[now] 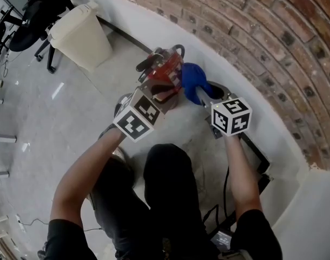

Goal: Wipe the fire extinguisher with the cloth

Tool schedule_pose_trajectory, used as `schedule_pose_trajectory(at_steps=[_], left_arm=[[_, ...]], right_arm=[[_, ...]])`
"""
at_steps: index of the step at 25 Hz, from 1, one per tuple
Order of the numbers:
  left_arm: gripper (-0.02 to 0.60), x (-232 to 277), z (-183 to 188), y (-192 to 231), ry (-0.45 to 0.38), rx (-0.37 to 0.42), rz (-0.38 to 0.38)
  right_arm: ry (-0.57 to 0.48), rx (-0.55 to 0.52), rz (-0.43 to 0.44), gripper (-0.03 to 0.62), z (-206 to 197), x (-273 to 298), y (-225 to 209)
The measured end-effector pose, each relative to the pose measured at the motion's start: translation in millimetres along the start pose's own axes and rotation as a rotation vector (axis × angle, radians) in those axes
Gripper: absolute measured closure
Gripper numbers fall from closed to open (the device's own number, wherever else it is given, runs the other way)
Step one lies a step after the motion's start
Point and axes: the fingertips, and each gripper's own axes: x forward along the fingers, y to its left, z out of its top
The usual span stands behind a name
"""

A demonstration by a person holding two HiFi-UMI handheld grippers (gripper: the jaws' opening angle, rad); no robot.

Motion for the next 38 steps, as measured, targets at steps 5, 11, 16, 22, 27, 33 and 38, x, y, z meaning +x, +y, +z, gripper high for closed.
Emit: schedule_pose_trajectory(at_steps=[5, 11, 16, 22, 27, 33, 38], left_arm=[[0.52, 2, -17, -18, 0.029, 0.072, -0.055], [0.526, 15, -51, -22, 0.075, -0.029, -0.058], [0.54, 44, -90, -31, 0.139, -0.079, -0.051], [0.546, 70, -138, -49, 0.193, -0.16, -0.081], [0.558, 79, -157, -44, 0.193, -0.219, -0.06], [0.562, 86, -164, -39, 0.164, -0.257, -0.07], [0.563, 79, -171, -37, 0.188, -0.266, -0.071]], right_arm=[[-0.044, 0.076, -0.006, 0.523, 8, 44, -27], [0.034, 0.117, -0.043, 0.523, -47, 85, -28], [0.144, 0.183, -0.059, 0.523, -115, 111, -33], [0.289, 0.315, -0.108, 0.523, -204, 139, -45], [0.4, 0.4, -0.168, 0.523, -266, 160, -52], [0.416, 0.494, -0.187, 0.523, -299, 162, -51], [0.294, 0.498, -0.09, 0.523, -256, 143, -22]])
